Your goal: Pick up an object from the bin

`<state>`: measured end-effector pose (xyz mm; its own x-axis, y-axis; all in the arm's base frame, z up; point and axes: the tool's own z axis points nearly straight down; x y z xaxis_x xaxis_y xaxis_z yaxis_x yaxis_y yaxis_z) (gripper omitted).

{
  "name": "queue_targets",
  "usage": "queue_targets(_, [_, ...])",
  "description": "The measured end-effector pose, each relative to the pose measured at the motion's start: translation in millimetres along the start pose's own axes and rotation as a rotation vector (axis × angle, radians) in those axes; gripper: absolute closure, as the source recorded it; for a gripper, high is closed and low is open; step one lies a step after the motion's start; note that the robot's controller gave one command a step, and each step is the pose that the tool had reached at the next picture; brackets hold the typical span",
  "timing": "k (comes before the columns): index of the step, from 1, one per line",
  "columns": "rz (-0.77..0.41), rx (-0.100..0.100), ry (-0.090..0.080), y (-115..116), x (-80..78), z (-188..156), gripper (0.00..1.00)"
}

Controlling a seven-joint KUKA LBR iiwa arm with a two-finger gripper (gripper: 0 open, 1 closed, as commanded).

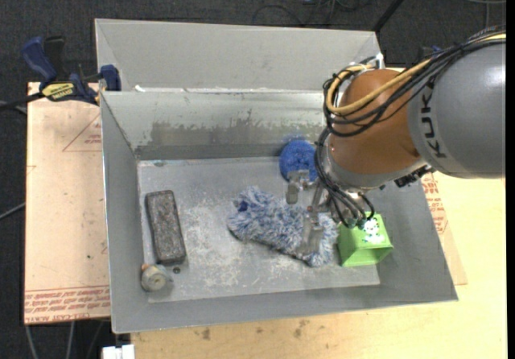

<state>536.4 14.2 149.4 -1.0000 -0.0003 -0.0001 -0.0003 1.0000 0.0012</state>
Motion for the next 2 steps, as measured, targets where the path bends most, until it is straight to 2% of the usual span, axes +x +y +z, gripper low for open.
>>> queue_targets(1, [-0.021, 0.001, -0.008, 15.5, -10.6, 38.0, 0.0])
queue_targets(2, [0.134, 0.0, -0.001, 41.5, -0.6, 58.1, 1.0])
